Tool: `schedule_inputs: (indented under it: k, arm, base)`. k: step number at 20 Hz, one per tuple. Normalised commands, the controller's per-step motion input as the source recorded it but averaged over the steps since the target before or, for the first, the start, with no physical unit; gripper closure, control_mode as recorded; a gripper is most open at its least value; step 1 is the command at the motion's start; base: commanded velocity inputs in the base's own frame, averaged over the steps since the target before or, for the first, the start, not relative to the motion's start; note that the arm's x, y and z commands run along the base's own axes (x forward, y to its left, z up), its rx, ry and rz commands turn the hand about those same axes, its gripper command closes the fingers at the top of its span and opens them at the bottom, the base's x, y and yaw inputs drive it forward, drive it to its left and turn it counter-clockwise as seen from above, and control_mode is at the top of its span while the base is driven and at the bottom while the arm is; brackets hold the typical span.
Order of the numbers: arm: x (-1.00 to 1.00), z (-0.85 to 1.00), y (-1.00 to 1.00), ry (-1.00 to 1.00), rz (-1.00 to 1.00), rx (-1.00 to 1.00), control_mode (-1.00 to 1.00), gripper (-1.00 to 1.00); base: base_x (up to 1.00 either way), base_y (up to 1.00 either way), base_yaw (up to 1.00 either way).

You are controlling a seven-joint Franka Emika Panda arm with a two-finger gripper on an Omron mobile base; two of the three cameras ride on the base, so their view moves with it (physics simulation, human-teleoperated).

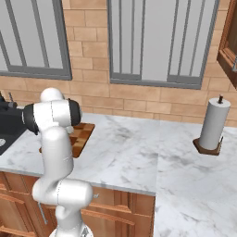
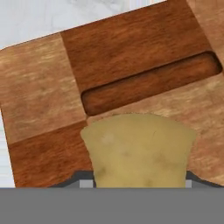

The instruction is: Pick up the sponge from the counter and clean the cutting board by briefly scrubbing or pressing down on the cutting board. Once finished, release the sponge.

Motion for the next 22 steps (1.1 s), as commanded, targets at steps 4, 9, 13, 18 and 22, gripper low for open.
schedule_inputs:
  k: [4, 9, 13, 18, 22]
  arm:
    - [0.56, -0.16, 0.0, 0.0, -0.02, 0.0, -1.0, 1.0]
    - [0.44, -0.21, -0.08, 0.0, -0.03, 0.0, -1.0, 1.0]
    - [0.0, -0.32, -0.58, 0.0, -0.05, 0.0, -1.0, 1.0]
    - [-0.12, -0.37, -0.78, 0.0, -0.04, 0.0, -1.0, 1.0]
    - [-0.29, -0.33, -0.85, 0.0, -0.05, 0.0, -1.0, 1.0]
  base:
    - [0.0, 0.0, 0.0]
    - [0.0, 0.0, 0.0]
    - [0.0, 0.0, 0.0]
    - [0.0, 0.0, 0.0]
    - [0.0, 0.0, 0.0]
